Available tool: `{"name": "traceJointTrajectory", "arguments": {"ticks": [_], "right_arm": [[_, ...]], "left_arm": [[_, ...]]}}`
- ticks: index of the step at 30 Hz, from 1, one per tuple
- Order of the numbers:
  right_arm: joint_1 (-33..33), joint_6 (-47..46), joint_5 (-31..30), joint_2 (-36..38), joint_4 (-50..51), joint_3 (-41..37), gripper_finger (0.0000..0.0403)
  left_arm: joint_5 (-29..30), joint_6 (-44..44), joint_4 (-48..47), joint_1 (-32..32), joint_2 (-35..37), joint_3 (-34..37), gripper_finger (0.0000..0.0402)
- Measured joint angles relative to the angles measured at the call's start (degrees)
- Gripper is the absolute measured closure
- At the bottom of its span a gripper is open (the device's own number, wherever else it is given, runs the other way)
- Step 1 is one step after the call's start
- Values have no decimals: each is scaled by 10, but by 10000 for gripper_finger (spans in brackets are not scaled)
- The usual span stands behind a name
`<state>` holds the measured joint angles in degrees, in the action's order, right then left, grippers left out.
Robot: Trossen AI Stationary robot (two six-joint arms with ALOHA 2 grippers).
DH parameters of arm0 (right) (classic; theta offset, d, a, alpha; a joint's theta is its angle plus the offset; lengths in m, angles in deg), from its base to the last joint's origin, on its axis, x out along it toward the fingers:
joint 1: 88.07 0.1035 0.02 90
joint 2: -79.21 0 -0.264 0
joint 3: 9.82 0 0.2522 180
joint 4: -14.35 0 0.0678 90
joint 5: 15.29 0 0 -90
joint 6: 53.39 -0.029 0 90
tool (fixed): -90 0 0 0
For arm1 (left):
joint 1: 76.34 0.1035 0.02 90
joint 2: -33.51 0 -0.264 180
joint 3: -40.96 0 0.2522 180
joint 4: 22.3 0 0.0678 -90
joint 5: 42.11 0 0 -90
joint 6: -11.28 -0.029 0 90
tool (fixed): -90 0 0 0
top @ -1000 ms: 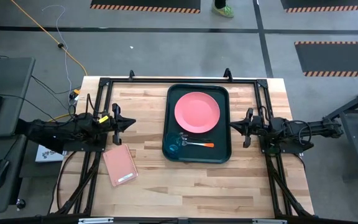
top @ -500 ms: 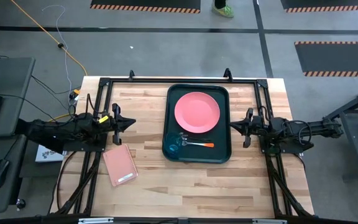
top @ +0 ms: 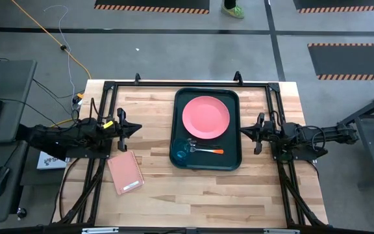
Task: Pick and place plate/cup/fork/spoon on tray
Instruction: Return to Home Position
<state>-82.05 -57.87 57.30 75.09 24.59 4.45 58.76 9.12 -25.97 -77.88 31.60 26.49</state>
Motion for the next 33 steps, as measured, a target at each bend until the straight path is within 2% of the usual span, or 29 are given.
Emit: {"name": "traceJointTrajectory", "arguments": {"ticks": [10,18,33], "right_arm": [[0,0,0,0,0,0,402],[0,0,0,0,0,0,402],[0,0,0,0,0,0,402]], "left_arm": [[0,0,0,-8,3,0,398],[-5,0,5,-55,17,0,398],[-2,0,-2,-54,17,0,398]]}}
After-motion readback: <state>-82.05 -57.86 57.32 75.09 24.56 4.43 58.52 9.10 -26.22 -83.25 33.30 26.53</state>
